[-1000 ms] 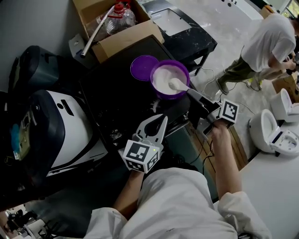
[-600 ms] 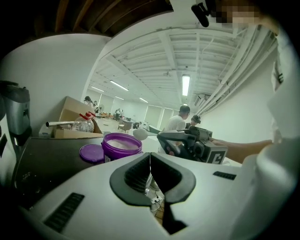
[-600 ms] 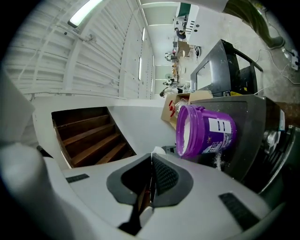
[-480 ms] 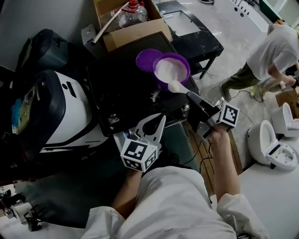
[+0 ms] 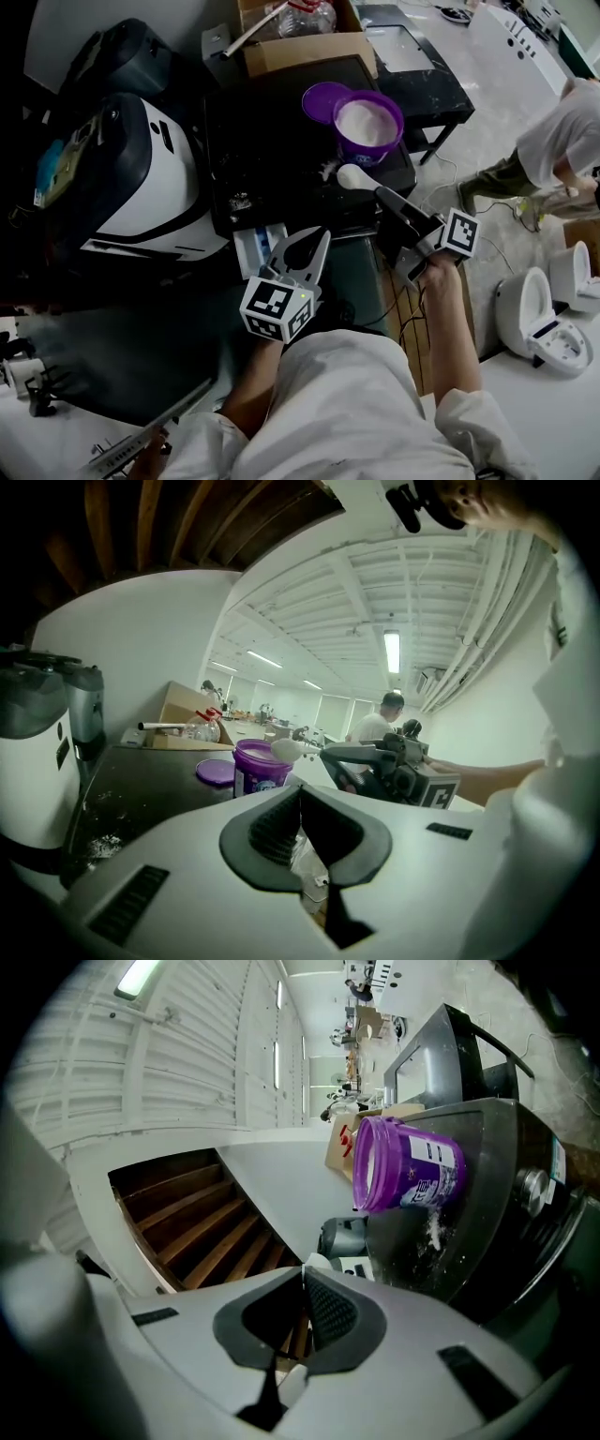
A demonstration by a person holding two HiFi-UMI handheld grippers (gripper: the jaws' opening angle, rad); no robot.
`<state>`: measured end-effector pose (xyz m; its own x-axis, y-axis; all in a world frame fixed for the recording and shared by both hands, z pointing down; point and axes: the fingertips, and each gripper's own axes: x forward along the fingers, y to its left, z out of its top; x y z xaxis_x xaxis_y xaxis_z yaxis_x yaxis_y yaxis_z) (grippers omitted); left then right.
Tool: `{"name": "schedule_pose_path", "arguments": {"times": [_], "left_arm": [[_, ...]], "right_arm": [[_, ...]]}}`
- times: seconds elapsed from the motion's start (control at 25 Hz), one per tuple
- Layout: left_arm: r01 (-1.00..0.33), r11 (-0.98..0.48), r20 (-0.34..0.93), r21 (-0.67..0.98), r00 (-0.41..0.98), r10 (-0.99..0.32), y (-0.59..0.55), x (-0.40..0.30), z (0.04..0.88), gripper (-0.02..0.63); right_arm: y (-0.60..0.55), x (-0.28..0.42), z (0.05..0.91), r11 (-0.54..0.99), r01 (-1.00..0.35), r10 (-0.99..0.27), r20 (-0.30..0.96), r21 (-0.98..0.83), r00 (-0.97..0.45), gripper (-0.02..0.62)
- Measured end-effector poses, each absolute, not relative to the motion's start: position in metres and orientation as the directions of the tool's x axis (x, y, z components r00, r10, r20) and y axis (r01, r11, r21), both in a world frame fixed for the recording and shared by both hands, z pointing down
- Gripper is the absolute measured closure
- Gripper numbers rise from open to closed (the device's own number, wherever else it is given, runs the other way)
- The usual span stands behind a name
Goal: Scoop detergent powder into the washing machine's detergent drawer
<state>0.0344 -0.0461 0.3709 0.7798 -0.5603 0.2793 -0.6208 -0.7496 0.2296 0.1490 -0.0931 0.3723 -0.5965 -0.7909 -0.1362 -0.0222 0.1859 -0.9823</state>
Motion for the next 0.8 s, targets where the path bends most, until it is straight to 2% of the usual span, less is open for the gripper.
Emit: {"name": "schedule_pose_path", "arguments": {"times": [0.8], "left_arm": [[-0.796,-0.558,0.331,0.236,0.606,-0.723,0.016,-0.045,0.394,0.586]], "right_arm": [[-0.063,0.043,0.408,0.145,0.004,-0.586,-0.090,-0.989,-0.806,0.586]]}}
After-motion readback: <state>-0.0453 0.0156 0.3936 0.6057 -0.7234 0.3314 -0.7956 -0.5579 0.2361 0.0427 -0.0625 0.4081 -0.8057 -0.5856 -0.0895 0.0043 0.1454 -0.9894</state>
